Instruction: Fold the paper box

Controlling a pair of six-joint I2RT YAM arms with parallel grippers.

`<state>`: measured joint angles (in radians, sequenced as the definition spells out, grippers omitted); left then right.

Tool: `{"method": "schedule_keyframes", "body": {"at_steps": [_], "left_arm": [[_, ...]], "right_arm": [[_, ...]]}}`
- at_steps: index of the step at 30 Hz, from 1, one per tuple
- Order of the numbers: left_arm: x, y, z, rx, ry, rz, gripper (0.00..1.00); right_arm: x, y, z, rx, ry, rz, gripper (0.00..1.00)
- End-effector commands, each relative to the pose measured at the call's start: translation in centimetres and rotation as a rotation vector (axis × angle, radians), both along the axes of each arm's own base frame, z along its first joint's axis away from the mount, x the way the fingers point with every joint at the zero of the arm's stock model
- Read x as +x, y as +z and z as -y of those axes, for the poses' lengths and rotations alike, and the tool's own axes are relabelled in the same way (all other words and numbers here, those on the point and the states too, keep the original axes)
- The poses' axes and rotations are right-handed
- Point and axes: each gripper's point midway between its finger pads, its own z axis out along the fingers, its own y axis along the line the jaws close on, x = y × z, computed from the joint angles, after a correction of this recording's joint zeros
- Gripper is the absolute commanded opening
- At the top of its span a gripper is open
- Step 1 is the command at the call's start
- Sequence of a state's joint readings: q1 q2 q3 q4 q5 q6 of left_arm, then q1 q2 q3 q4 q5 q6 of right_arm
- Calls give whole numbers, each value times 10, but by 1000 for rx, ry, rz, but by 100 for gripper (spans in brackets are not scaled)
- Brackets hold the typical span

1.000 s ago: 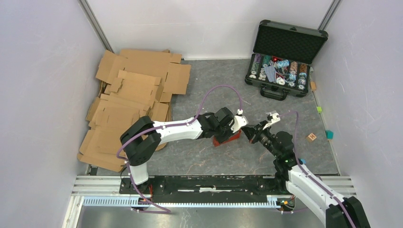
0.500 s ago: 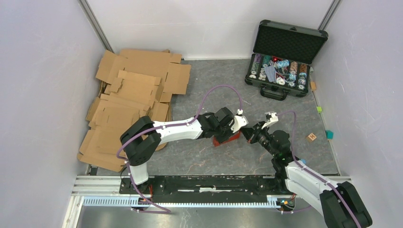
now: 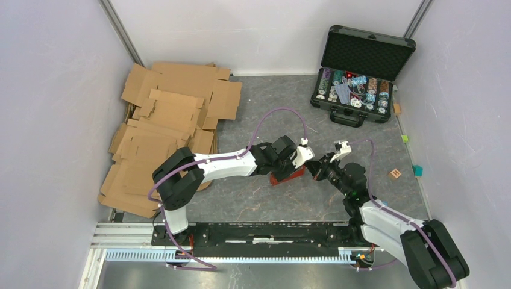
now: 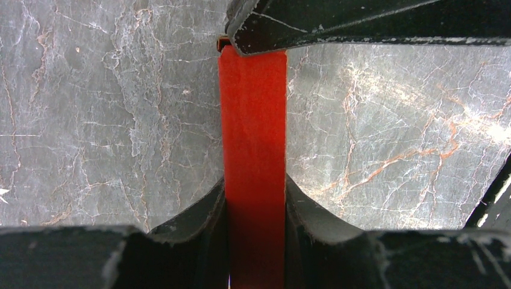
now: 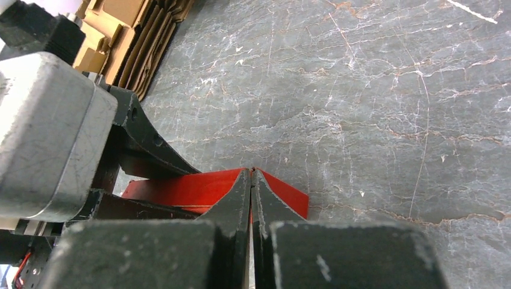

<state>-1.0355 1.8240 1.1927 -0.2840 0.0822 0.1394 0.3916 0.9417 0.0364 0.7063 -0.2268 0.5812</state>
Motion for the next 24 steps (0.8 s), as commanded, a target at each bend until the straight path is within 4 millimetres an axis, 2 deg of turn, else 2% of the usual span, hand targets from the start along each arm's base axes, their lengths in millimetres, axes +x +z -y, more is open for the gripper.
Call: {"method": "schedule_keyframes", "body": {"at_steps": [1,5,7,12,18,24], "left_arm": [[-25,-25,-22,92,-6,-100,37],[-22,-11,-17,43,-3,-73,39],[-20,-4,-15,23,2,-65,41],[-21,13,-12,-4,-1,-62,42],[-22,15,-16,12,8,-63,42],[-22,21,-21,5,17,-50,42]], "right_arm": [[-44,-86,23,-188,24,-217,0],[-36,-85,29,-311,25,-188,0],[-27,-73,28,-339,22,-148,0],[-23,-64,26,-339,30,-115,0],[-20,-53,14,-297,72,-93,0],[-8,-14,-2,-194,88,-1,2]]}}
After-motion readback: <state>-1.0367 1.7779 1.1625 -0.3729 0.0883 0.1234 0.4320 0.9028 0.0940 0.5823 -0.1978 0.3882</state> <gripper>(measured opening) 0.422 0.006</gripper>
